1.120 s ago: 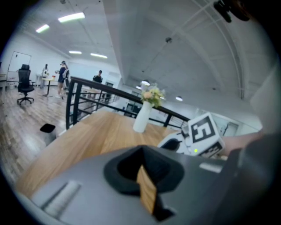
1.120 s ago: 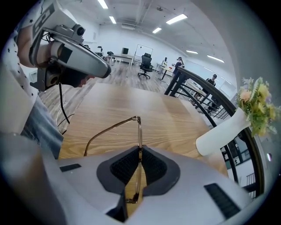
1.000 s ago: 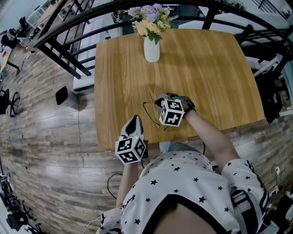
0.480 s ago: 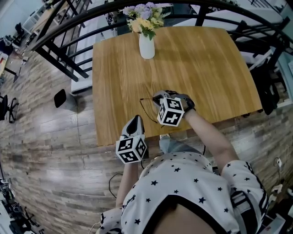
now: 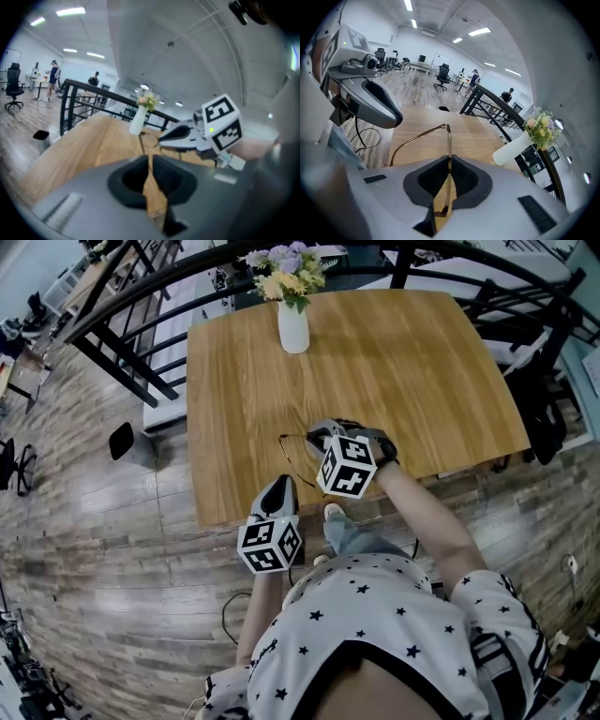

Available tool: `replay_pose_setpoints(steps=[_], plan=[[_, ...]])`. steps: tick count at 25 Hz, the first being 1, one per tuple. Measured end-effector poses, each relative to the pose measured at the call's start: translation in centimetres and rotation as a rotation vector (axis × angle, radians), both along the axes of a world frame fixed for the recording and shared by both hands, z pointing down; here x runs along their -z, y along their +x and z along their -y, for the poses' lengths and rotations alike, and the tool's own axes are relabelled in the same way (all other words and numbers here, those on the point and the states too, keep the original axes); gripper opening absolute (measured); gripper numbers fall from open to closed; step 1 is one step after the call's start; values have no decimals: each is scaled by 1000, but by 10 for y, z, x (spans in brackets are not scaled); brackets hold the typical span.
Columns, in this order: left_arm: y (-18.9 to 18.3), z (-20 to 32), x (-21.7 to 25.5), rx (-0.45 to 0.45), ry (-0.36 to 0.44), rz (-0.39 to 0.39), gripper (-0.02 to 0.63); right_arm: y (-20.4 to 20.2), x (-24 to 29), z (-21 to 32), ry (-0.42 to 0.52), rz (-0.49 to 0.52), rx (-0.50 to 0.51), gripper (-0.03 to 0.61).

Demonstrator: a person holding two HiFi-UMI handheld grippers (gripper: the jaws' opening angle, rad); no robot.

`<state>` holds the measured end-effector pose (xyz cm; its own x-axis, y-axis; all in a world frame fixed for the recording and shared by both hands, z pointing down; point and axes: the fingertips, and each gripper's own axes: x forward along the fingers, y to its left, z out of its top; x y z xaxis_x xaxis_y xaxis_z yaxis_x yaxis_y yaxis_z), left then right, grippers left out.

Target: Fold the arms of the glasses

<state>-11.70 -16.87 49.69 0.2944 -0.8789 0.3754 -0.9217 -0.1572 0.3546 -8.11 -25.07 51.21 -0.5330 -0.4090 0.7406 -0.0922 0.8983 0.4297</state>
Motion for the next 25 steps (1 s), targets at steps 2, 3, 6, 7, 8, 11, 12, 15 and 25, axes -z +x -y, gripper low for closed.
replay_pose_setpoints(steps=[2, 3, 6, 7, 8, 11, 12, 15, 25], plan=[[3, -7, 0, -10, -4, -3, 19, 1, 7, -7, 15, 5, -1, 32], [4, -10, 0, -16, -3, -5, 26, 1, 10, -10, 23, 8, -2, 32], [10, -19, 4, -33, 6, -10, 52, 2, 22, -18, 46, 19, -7, 31], [12, -22, 4, -38, 9, -11, 61, 3, 25, -21, 53, 23, -9, 32], [13, -25, 5, -42, 11, -11, 68, 3, 28, -25, 60, 27, -11, 32], [16, -33, 4, -49, 12, -6, 78, 3, 37, -34, 75, 39, -12, 31], [17, -35, 4, -49, 12, -5, 80, 3, 40, -37, 79, 42, -12, 32], [17, -43, 6, -43, 24, -6, 80, 3, 47, -47, 92, 49, -12, 32], [24, -67, 7, -58, 35, -4, 78, 7, 61, -74, 119, 67, -18, 31]])
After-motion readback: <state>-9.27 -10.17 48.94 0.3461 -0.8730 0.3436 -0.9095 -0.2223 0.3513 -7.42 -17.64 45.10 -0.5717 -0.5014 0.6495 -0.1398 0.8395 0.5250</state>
